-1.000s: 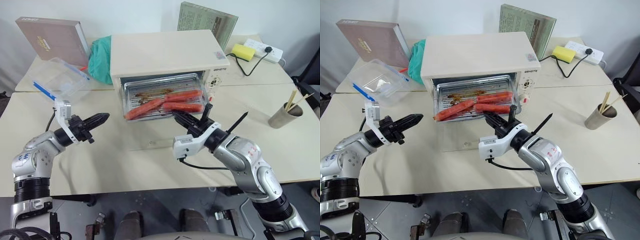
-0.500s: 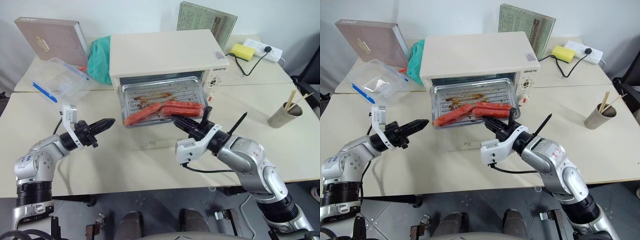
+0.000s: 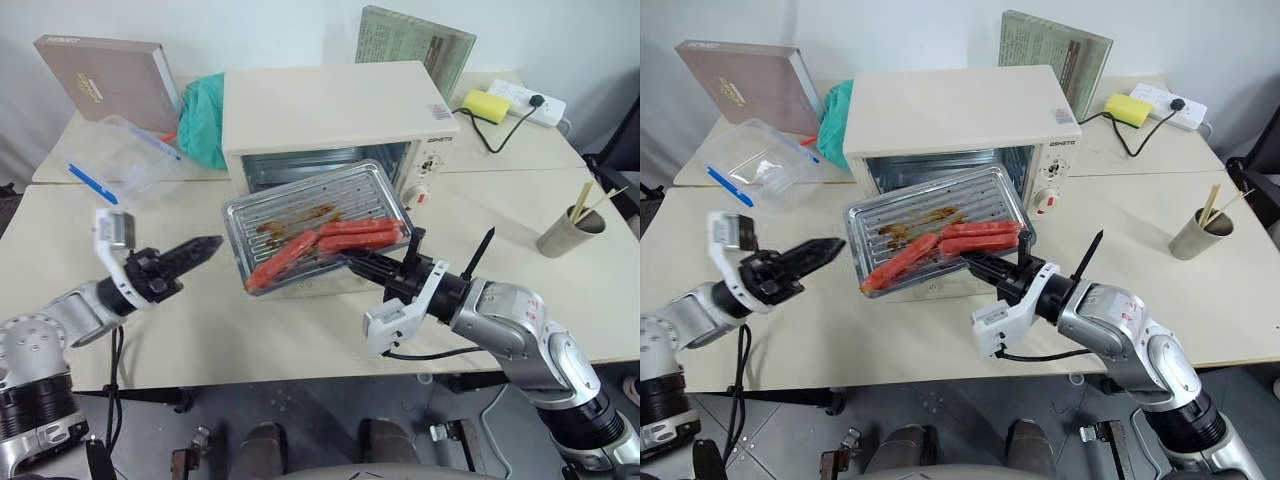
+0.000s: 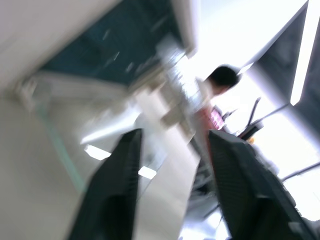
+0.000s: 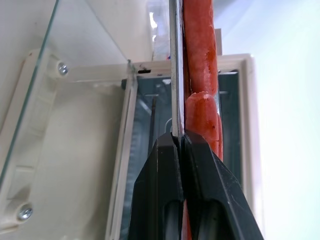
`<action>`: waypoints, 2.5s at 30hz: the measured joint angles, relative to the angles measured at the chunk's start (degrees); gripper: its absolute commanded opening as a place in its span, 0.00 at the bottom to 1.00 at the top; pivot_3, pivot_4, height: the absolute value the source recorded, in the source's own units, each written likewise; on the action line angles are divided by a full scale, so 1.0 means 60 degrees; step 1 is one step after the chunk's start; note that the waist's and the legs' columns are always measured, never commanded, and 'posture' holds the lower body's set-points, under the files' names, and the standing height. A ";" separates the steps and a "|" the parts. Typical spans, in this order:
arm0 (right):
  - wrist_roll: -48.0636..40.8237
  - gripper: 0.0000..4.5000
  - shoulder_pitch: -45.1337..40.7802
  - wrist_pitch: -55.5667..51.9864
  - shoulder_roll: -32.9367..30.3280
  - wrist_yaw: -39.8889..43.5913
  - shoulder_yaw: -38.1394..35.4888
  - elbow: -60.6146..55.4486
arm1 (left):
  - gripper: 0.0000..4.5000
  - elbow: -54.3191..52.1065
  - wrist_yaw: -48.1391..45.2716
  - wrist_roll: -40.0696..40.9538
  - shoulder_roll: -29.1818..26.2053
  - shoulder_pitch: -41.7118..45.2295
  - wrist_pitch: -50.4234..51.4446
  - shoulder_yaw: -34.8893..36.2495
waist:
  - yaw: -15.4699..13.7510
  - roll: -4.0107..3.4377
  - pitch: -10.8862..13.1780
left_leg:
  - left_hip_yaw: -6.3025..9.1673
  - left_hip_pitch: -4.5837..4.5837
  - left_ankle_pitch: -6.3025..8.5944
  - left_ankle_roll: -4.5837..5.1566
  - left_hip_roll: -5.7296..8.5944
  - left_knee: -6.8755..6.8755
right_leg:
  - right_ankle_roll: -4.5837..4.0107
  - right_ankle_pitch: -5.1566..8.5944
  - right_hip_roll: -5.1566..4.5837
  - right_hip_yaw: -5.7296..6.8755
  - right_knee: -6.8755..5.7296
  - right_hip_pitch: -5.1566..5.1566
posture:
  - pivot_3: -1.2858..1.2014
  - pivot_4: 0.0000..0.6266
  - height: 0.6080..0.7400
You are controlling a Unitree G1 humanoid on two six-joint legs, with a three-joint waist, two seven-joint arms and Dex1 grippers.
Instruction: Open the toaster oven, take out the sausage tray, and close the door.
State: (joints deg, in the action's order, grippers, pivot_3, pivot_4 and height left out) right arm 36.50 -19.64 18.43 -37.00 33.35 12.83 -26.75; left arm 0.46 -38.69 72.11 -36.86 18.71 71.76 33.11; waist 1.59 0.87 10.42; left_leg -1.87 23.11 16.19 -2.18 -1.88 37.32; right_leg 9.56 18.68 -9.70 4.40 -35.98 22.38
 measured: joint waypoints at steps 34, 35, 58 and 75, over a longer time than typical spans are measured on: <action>-0.0366 0.00 -0.0158 0.0039 -0.0025 0.0136 -0.0019 0.0070 | 0.86 0.1165 0.5582 0.5824 0.0188 0.0712 -0.0318 -0.2149 | -0.0041 0.0010 -0.0006 | 0.0000 -0.0006 0.0001 -0.0002 0.0003 0.0008 | -0.0004 -0.0001 -0.0003 -0.0006 0.0005 -0.0011 | 0.52 0.24 1.00; -0.0368 0.00 -0.0158 0.0040 -0.0025 0.0139 -0.0019 0.0070 | 0.80 0.1189 0.5634 0.5962 0.0187 0.0711 -0.0381 -0.2157 | -0.0043 0.0010 -0.0006 | 0.0000 -0.0006 0.0001 -0.0002 0.0003 0.0009 | -0.0004 -0.0001 -0.0003 -0.0006 0.0005 -0.0012 | 0.52 0.24 1.00; -0.0625 0.00 -0.0201 -0.0595 0.0243 0.1127 0.0037 0.0053 | 0.01 0.0994 0.7262 0.6883 -0.0275 0.0487 -0.0787 -0.3162 | -0.0043 0.0010 -0.0006 | 0.0000 -0.0007 0.0001 -0.0002 0.0004 0.0007 | -0.0004 -0.0001 -0.0003 -0.0008 0.0010 -0.0013 | 0.52 0.24 1.00; -0.2592 0.90 -0.0298 -0.0331 0.0111 0.2171 0.0102 0.0224 | 0.00 0.0718 0.9846 0.6672 0.0922 -0.0023 -0.0777 -0.2553 | -0.0128 0.0011 -0.0006 | -0.0001 -0.0013 0.0001 -0.0002 0.0005 0.0012 | -0.0004 -0.0001 -0.0003 -0.0008 0.0019 -0.0023 | 0.52 0.24 1.00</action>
State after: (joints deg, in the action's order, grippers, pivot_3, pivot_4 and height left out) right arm 20.95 -21.43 16.44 -36.33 46.38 13.45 -25.41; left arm 4.77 20.38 112.15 -31.33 18.57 67.11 17.79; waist 0.82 0.93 10.38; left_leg -1.87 23.03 16.20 -2.19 -1.85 37.39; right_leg 9.54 18.67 -9.72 4.35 -35.86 22.25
